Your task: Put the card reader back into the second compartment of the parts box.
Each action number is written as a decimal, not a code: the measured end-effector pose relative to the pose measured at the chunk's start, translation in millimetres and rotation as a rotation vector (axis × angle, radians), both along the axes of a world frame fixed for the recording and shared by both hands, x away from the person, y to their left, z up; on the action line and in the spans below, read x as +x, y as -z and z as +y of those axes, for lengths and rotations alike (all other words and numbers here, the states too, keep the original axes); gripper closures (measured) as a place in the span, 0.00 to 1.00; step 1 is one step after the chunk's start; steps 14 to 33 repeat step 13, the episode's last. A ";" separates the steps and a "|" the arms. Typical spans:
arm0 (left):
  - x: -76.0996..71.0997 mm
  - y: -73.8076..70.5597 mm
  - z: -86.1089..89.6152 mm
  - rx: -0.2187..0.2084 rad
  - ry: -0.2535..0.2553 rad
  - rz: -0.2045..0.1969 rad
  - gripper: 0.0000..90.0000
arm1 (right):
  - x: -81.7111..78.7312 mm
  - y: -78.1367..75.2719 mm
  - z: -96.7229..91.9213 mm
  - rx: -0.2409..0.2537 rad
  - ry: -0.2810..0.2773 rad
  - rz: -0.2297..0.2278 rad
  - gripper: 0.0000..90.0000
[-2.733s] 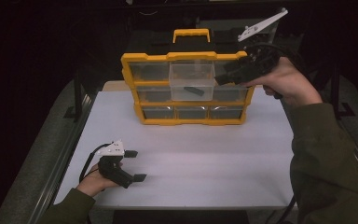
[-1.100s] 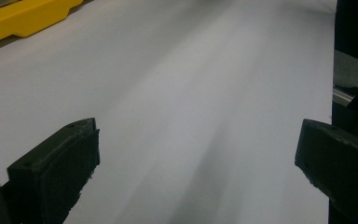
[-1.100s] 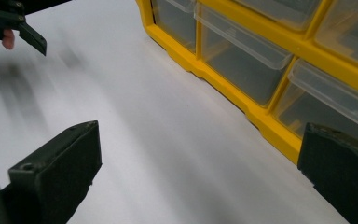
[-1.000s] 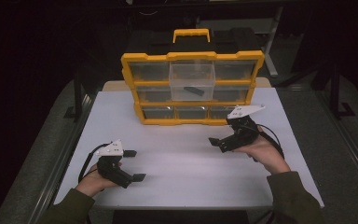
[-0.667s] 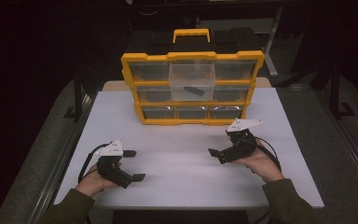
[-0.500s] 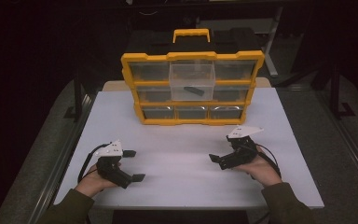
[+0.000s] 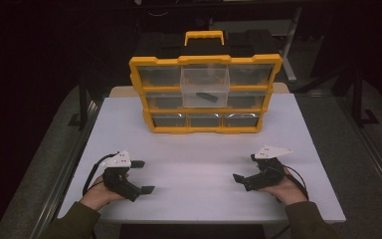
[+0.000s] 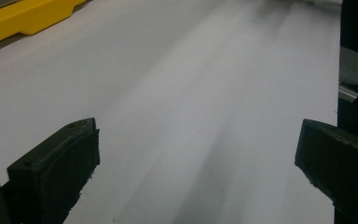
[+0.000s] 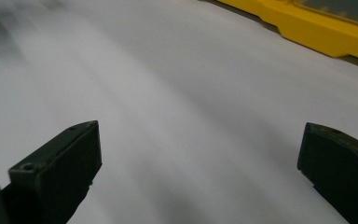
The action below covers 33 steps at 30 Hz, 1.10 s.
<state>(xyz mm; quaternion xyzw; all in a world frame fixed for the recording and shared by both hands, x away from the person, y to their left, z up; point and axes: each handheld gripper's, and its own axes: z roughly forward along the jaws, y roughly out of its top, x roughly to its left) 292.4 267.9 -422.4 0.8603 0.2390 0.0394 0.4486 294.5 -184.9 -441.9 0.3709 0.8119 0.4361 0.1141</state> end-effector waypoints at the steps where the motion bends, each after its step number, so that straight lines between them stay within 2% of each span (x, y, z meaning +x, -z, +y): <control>1: 0.1 0.2 0.2 0.003 0.000 0.000 0.00 | -0.4 0.8 -1.6 0.002 0.003 0.002 0.00; 7: 0.4 0.2 1.0 0.002 -0.003 -0.004 0.00 | -2.1 4.5 -6.6 -0.003 0.006 0.005 0.00; 33: 1.1 2.1 0.6 0.009 -0.008 -0.008 0.00 | -2.1 5.4 -5.4 -0.012 -0.008 0.003 0.00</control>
